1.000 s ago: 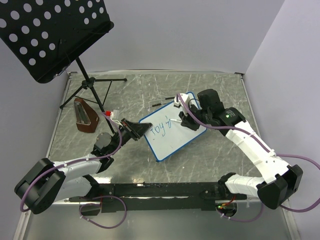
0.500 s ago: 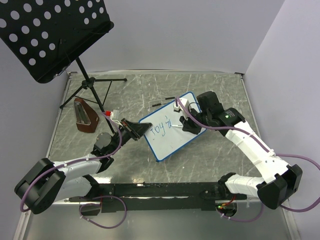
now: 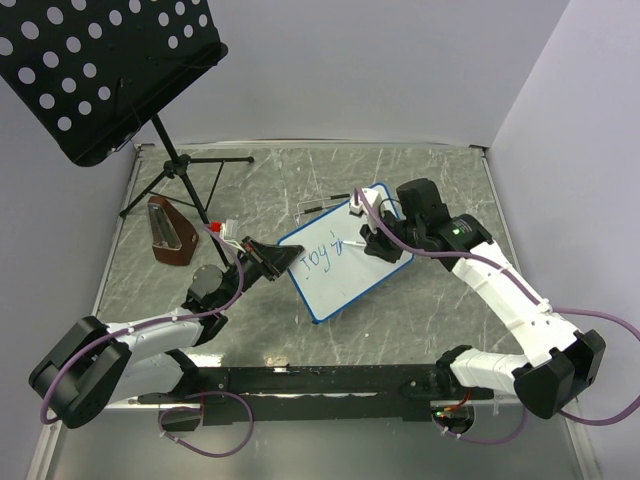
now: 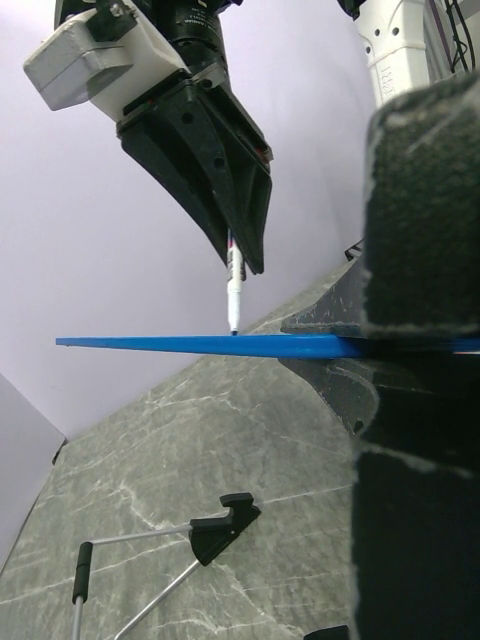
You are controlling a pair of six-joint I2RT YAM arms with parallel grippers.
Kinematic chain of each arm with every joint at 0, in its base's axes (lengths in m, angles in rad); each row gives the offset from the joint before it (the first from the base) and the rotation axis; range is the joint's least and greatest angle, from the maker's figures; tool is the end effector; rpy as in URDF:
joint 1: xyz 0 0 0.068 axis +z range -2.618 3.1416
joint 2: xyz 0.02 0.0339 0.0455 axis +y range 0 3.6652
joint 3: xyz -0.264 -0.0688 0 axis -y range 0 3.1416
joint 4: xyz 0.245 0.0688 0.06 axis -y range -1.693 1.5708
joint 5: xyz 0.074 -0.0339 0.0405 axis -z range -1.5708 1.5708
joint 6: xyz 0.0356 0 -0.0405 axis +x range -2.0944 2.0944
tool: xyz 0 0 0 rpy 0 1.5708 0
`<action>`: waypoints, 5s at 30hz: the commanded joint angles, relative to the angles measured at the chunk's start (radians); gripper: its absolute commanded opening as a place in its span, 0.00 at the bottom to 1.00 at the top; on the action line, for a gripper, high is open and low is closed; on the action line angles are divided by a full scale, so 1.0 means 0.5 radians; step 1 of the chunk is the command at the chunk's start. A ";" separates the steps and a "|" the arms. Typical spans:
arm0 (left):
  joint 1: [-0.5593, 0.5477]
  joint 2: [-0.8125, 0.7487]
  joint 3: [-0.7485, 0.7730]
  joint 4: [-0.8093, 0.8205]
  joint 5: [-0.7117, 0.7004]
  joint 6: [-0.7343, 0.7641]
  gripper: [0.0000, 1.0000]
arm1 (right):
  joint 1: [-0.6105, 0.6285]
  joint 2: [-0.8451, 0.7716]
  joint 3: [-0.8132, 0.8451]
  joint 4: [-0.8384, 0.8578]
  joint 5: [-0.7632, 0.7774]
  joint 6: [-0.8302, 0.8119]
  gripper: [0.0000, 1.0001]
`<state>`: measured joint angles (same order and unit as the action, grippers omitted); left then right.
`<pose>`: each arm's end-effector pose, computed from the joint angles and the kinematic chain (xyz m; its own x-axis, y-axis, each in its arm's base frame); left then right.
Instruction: Write a sentence on the whiteboard
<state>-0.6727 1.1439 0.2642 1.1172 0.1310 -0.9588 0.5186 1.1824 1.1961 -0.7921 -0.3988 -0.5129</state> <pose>0.1686 -0.1403 0.2290 -0.4812 -0.6542 -0.5835 0.5626 0.2801 -0.7779 0.2018 0.1311 0.3462 -0.1894 -0.6287 -0.7542 -0.9065 0.4072 -0.1118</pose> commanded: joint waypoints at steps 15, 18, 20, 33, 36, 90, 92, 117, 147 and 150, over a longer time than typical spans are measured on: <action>0.005 -0.063 0.048 0.361 0.020 -0.073 0.01 | -0.117 0.004 0.068 0.029 -0.046 0.017 0.00; 0.008 -0.054 0.051 0.364 0.023 -0.076 0.01 | -0.114 -0.015 0.041 -0.041 -0.080 -0.023 0.00; 0.005 -0.051 0.052 0.367 0.026 -0.073 0.01 | -0.117 -0.027 0.022 -0.072 -0.101 -0.045 0.00; 0.011 -0.054 0.048 0.361 0.026 -0.076 0.01 | -0.172 -0.055 0.007 -0.079 0.018 -0.048 0.00; 0.008 -0.054 0.045 0.364 0.026 -0.080 0.01 | -0.187 -0.058 0.053 -0.057 -0.021 -0.039 0.00; 0.020 -0.125 0.039 0.306 0.075 -0.049 0.01 | -0.393 -0.272 0.013 0.078 -0.454 -0.039 0.00; 0.023 -0.125 0.039 0.306 0.075 -0.049 0.01 | -0.396 -0.269 0.013 0.075 -0.448 -0.042 0.00; 0.035 -0.119 0.030 0.321 0.085 -0.064 0.01 | -0.414 -0.236 -0.005 0.063 -0.387 -0.079 0.00; 0.035 -0.091 0.030 0.373 0.097 -0.098 0.01 | -0.341 -0.052 -0.018 0.155 -0.162 0.026 0.00; 0.035 -0.094 0.027 0.370 0.094 -0.095 0.01 | -0.325 -0.049 -0.011 0.142 -0.184 0.020 0.00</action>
<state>-0.6548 1.1149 0.2489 1.1172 0.1677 -0.9634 0.3428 1.1519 1.1694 -0.7471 -0.4801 -0.5137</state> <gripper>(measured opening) 0.067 0.187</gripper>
